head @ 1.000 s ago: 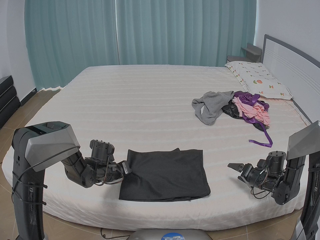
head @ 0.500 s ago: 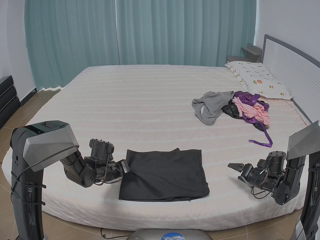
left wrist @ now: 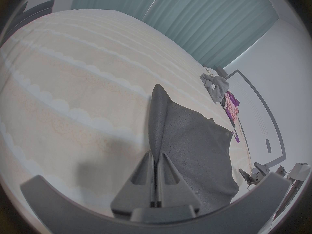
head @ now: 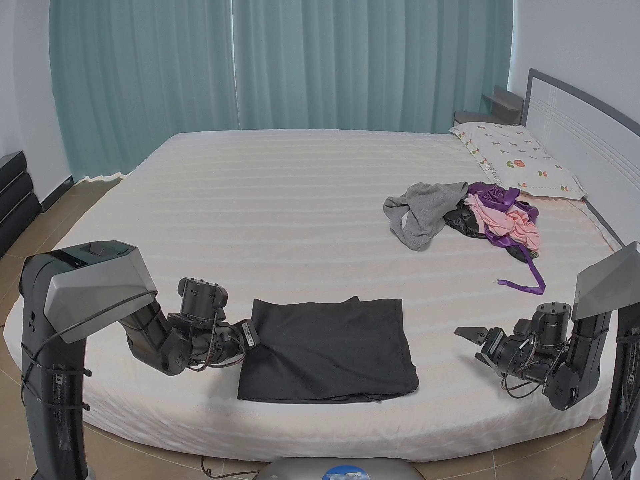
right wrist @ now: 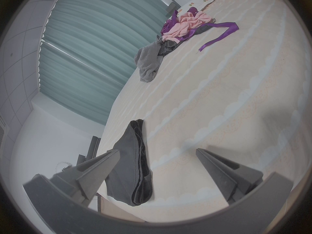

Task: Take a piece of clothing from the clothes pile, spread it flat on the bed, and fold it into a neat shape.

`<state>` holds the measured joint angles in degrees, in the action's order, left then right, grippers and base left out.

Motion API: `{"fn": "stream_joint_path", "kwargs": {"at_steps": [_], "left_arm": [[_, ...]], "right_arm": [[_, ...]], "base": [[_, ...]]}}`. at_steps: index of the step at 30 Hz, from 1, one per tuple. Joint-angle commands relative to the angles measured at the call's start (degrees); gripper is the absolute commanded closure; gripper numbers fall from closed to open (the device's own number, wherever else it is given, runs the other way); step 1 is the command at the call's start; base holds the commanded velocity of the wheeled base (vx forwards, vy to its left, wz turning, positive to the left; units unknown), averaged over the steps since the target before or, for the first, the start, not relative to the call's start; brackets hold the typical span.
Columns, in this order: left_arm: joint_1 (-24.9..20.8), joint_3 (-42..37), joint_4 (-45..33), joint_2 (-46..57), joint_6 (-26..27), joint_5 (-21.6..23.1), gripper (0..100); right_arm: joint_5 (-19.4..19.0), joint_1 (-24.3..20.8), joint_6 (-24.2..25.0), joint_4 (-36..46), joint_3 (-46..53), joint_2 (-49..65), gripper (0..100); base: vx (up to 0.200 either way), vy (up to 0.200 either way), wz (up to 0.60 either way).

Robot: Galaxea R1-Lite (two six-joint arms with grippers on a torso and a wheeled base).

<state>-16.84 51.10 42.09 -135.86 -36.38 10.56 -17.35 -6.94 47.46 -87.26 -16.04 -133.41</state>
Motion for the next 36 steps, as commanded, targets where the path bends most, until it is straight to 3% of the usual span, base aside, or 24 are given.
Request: {"fn": "stream_joint_path", "kwargs": {"at_steps": [1,17,23,36], "left_arm": [[0.0,-0.1,0.0,0.2,-0.1,0.0,100],[0.3,-2.1,0.1,1.9,-1.3,-0.1,100],[0.3,-2.1,0.1,1.9,-1.4,-2.1,100],[0.6,-3.1,0.2,2.4,-3.0,-2.3,100]], "right_arm": [[0.0,-0.1,0.0,0.0,0.0,-0.1,0],[-0.1,-2.3,0.0,0.2,-1.1,-0.3,0],[0.0,-3.3,0.0,1.0,-2.8,-0.5,0],[2.6,-6.1,0.0,1.0,-5.1,-1.9,0]], "base": [[0.0,0.2,0.0],[0.0,0.2,0.0],[0.0,0.2,0.0],[0.0,0.0,0.0]]}}
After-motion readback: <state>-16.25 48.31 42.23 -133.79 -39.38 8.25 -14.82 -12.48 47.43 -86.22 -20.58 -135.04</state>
